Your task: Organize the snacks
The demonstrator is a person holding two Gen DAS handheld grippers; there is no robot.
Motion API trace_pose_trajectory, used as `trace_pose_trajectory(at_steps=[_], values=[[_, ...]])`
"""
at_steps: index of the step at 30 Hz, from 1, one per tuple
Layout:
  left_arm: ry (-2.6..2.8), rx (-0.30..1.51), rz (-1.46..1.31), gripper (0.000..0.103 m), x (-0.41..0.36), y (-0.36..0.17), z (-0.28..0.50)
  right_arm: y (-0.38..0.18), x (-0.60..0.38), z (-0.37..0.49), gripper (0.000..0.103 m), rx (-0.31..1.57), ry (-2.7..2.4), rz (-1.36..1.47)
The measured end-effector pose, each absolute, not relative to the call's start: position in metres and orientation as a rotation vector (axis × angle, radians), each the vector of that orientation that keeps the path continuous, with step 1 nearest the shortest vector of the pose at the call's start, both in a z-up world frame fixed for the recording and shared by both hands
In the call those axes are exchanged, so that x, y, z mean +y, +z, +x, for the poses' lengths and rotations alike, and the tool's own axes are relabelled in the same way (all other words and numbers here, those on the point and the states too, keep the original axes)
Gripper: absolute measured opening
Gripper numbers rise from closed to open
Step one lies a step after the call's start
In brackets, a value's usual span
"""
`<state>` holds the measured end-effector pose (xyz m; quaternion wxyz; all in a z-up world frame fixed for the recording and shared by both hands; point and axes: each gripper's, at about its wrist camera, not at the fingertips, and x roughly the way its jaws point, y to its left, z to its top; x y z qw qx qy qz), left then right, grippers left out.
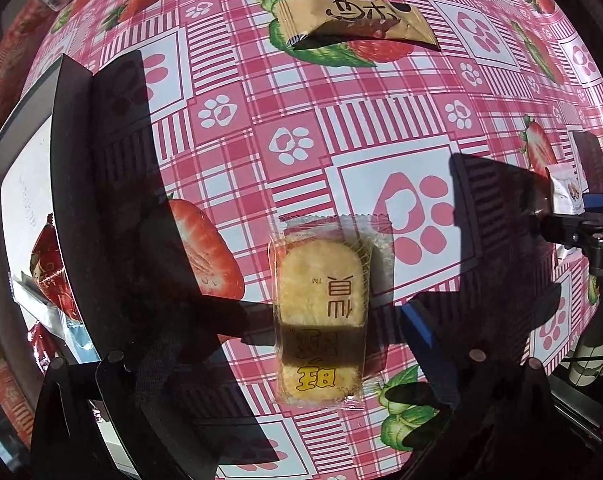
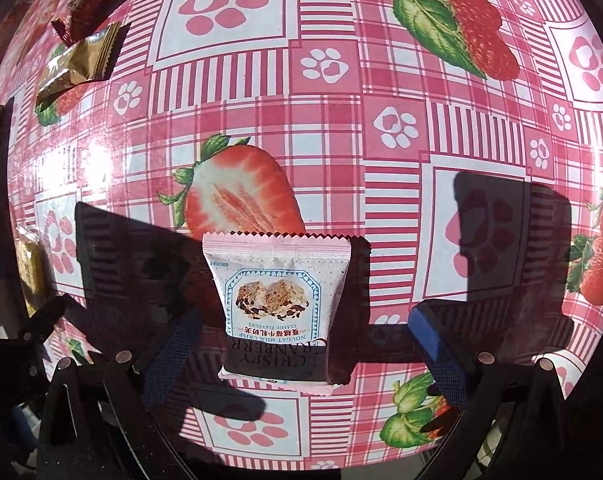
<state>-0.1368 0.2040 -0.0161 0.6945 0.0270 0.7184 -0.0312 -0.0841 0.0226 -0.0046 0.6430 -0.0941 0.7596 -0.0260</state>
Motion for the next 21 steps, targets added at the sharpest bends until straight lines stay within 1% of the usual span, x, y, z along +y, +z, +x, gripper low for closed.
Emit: trace_pose_trajectory(at_steps=[7,13,21], values=[[-0.063,1.630,0.055,0.103,0.203,-0.022,-0.125,-0.003,0.021,-0.083,0.103,1.732,-0.059,-0.215],[-0.065,1.589,0.054,0.103,0.207,-0.017,-0.130,0.003,0.016,-0.085,0.103,1.726,-0.055,-0.217],[-0.074,1.543,0.063,0.103,0.208,-0.015,-0.136,-0.002,0.019,-0.084,0.103,1.726,-0.055,-0.218]])
